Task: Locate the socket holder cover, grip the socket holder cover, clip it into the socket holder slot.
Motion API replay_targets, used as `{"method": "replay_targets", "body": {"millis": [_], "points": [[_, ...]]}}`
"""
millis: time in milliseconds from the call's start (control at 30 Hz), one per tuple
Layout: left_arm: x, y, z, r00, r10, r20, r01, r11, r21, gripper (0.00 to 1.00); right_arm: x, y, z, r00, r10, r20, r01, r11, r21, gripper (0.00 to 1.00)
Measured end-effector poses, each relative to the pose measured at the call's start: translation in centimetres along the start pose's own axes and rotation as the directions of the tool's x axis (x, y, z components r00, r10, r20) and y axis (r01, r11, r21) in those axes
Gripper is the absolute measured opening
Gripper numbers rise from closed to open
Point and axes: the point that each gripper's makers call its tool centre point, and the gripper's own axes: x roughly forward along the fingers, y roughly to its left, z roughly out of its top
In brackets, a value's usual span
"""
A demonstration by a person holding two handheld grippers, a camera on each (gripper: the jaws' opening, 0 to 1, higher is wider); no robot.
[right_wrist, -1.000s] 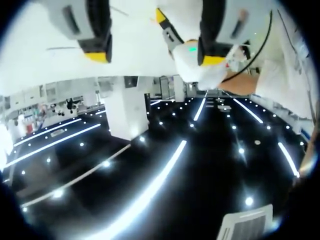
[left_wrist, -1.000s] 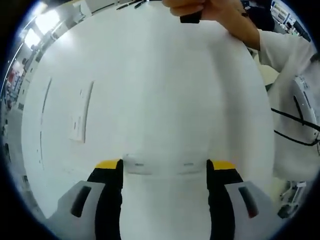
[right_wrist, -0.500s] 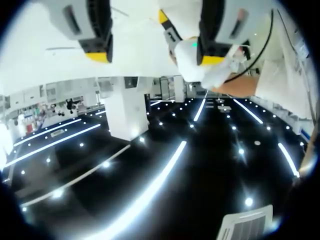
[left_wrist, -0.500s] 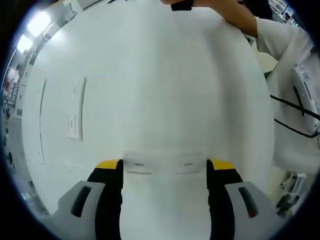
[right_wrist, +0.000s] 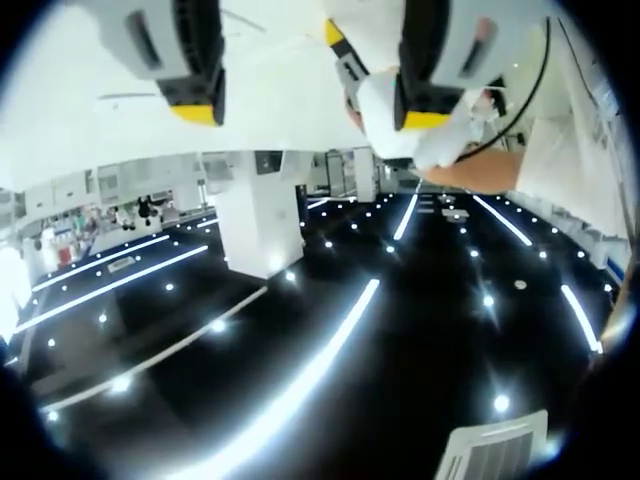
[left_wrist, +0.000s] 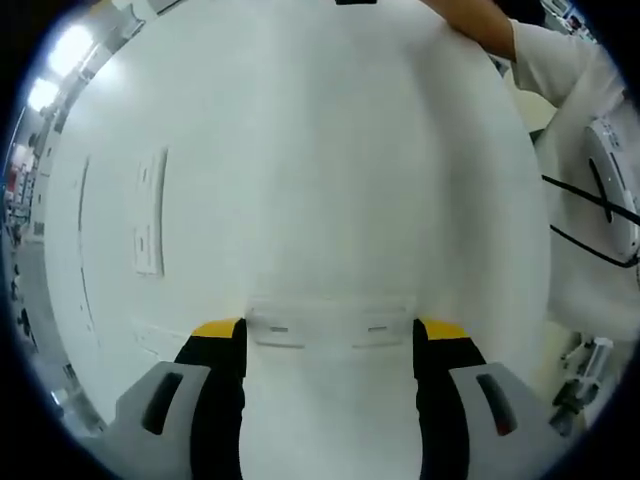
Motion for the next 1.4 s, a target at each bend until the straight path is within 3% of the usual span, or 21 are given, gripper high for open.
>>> {"method": "replay_targets", "body": {"millis": [933,1400], "points": [[-0.3,0.0,-1.9,0.996,-0.039,-0.079,0.04,0.999,0.019,0.65,0.1,0.3,-0.5,1.0,0.013,-0.016,-0.013,1.0,0.001,0.69],[-1.1,1.8,-3.1,0.996,-0.025,-0.082,0.025,1.0,-0.005,0.65,0.1,-0.1,-0.4,1.0,0.005,-0.017,-0.005,1.0,0.001,0.69]]}}
